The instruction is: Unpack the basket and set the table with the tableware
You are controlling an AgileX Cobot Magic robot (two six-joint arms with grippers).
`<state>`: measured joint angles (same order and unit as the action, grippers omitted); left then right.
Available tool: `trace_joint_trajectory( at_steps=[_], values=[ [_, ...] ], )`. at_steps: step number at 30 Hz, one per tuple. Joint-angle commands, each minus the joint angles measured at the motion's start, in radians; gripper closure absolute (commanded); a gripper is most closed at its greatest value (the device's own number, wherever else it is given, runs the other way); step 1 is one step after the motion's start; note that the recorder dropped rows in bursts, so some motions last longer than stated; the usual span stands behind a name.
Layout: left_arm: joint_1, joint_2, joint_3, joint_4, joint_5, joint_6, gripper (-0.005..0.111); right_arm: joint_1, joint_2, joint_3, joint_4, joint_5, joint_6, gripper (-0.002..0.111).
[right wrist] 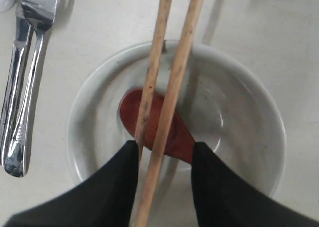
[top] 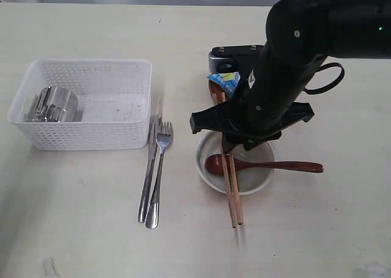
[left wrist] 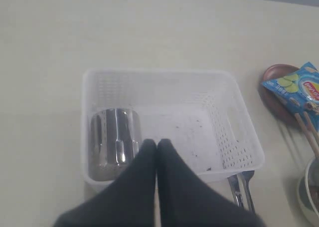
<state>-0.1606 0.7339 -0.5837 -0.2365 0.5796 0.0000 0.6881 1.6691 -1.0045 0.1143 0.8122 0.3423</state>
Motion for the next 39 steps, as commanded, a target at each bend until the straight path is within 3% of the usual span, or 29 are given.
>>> trace_joint_trajectory(
  at_steps=[1,17,22,39],
  values=[
    [-0.001,-0.002,0.007,-0.007,-0.001,0.0,0.107,0.001,0.001,-0.007,-0.011,-0.007,0.018,0.073],
    [-0.001,-0.002,0.007,-0.007,-0.001,0.0,0.107,0.04,0.003,-0.007,-0.053,-0.04,0.06,0.072],
    [-0.001,-0.002,0.007,-0.007,-0.001,0.0,0.107,0.04,0.012,-0.007,-0.048,-0.035,0.065,0.056],
    [-0.001,-0.002,0.007,-0.007,-0.003,0.0,0.107,0.04,0.06,-0.007,-0.044,-0.038,0.062,0.057]
  ],
)
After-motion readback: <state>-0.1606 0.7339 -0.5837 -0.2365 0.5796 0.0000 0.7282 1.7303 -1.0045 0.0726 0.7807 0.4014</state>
